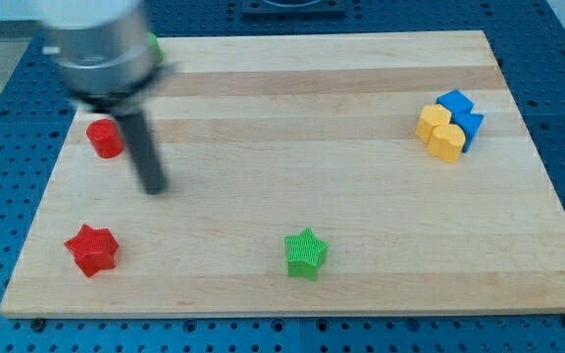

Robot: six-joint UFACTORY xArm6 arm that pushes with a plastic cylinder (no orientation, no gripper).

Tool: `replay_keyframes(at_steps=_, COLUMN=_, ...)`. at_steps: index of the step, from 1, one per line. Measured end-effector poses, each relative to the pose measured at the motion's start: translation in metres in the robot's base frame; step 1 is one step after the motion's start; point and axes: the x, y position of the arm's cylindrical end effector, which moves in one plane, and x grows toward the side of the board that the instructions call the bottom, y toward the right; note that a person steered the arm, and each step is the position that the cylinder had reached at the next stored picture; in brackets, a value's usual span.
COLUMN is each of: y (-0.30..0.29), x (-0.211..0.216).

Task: Push the red star towards the green star

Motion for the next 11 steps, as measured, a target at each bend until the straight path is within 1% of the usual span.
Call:
replay_keyframes(at_steps=1, y=-0.085, x=0.02)
replay_keyframes(at_steps=2, y=-0.085, x=0.032)
replay_keyframes(at_steps=4, y=-0.085, x=0.091)
replay_keyframes(at_steps=5, y=-0.076, x=0.103)
replay_keyframes(at_steps=7, y=0.018, x=0.103)
replay_keyframes(at_steps=8, y=0.001, x=0.103)
replay_keyframes(at_steps=9, y=-0.04, x=0.098)
replay_keyframes(at_steps=10, y=-0.044, x=0.078)
replay_keyframes(at_steps=11, y=0.0, x=0.082)
